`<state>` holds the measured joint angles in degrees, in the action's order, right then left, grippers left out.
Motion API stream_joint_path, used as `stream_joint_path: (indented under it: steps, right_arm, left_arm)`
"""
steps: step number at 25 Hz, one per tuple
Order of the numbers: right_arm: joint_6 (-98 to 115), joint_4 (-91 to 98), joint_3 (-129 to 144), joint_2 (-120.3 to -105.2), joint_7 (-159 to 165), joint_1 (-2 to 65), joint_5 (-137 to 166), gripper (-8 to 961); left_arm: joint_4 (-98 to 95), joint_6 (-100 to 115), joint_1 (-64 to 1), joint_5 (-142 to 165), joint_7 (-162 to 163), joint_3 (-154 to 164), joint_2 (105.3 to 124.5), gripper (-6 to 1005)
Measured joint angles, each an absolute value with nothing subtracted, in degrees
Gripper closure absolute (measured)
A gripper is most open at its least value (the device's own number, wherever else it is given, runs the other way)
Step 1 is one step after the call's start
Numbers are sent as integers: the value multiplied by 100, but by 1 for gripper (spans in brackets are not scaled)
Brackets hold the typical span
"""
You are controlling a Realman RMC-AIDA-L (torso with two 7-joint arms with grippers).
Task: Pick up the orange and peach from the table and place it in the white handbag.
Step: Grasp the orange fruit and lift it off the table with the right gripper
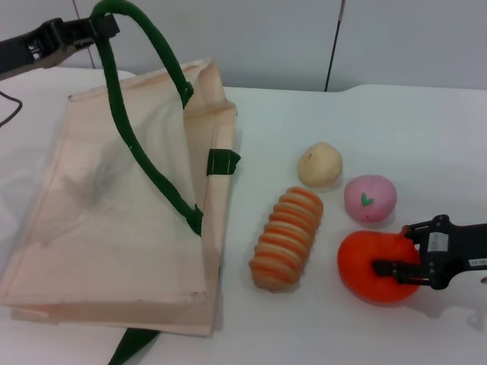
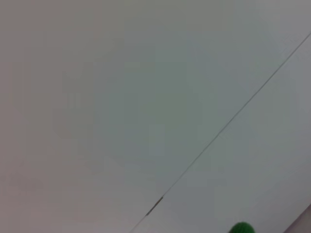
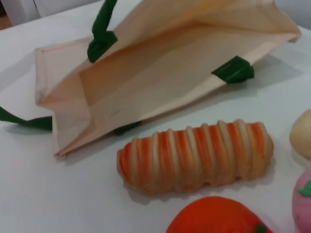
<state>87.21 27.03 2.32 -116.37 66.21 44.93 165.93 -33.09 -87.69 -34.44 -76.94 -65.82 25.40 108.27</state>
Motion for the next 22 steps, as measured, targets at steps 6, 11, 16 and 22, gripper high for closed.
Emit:
stream_joint_path:
  steps: [6,11,16,22]
  right_arm:
    - [8825,2831,206,-11629,6661,4491,16584,528]
    - [9020,2994,184,-11626,6695,4484,16552,565]
    - [9315,3247,57,-11632,6663,4487,16503,606]
    - [9961,3992,43,-11630,6653,4491,16112,643]
  left_arm:
    - [-3306,-8902,-3429,-7833,-6616,2540,10852,877]
    - [-3298,-9043,-3427,-7924,-6648,2540,10854,877]
    - [-3296,-9126,-3427,-7981,-6651,2540,10852,877]
    - [-3296,-9303,-3428,-8122,-6653,2540,10837,878]
